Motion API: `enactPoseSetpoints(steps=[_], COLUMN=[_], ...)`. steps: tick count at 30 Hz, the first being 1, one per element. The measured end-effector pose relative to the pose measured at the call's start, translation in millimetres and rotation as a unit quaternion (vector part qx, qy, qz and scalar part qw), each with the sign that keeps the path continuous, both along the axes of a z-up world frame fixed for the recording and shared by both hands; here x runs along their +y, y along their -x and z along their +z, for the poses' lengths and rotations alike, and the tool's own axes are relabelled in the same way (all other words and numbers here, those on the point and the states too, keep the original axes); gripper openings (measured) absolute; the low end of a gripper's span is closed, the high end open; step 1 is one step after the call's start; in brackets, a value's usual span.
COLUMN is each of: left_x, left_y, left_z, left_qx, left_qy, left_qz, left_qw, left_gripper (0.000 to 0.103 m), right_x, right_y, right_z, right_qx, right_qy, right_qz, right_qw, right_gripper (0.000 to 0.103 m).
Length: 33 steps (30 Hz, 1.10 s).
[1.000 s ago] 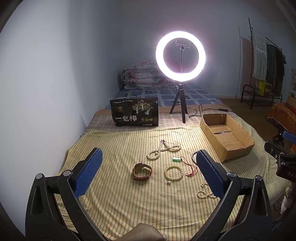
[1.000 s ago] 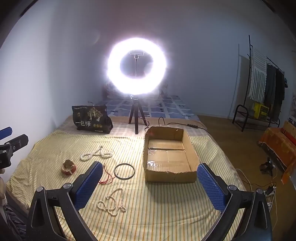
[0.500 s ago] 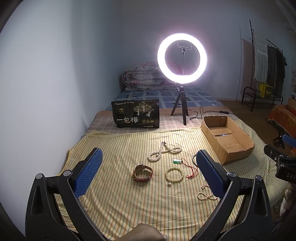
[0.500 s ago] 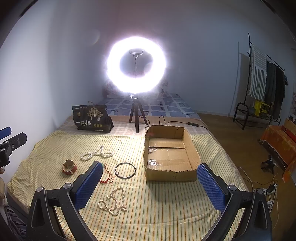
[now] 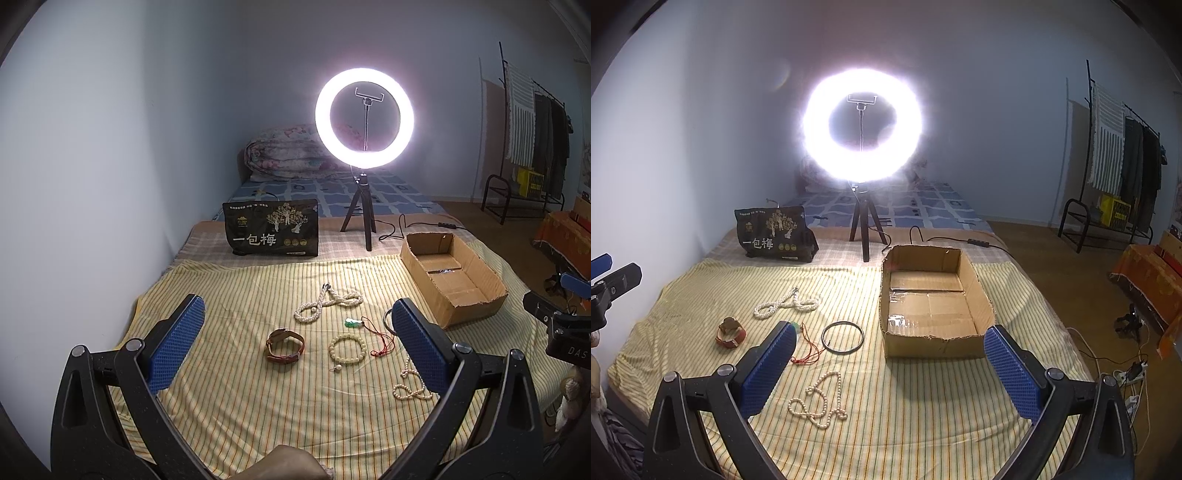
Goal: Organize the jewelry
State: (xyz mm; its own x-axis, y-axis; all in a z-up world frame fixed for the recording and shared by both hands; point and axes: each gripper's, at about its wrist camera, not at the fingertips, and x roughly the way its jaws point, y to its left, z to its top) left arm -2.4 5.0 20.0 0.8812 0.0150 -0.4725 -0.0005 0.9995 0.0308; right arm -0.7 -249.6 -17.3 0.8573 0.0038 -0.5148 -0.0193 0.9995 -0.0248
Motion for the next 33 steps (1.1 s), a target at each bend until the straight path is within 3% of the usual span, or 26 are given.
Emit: enactPoseSetpoints(steps=[33], left_x=[0.4], left_y=[0.8], left_z=[-1.8], left_qx=[-0.002], left_qy=[0.002], left_qz=[0.0], left_qw=[1.0], left_gripper=[0.103], right_x=[2.2], right_y=[0.5], right_z=[-2.1], right_qx=[0.005], right_qy=[0.0], right_qz=[0.003], right_qw=[1.0], right_gripper=[0.103])
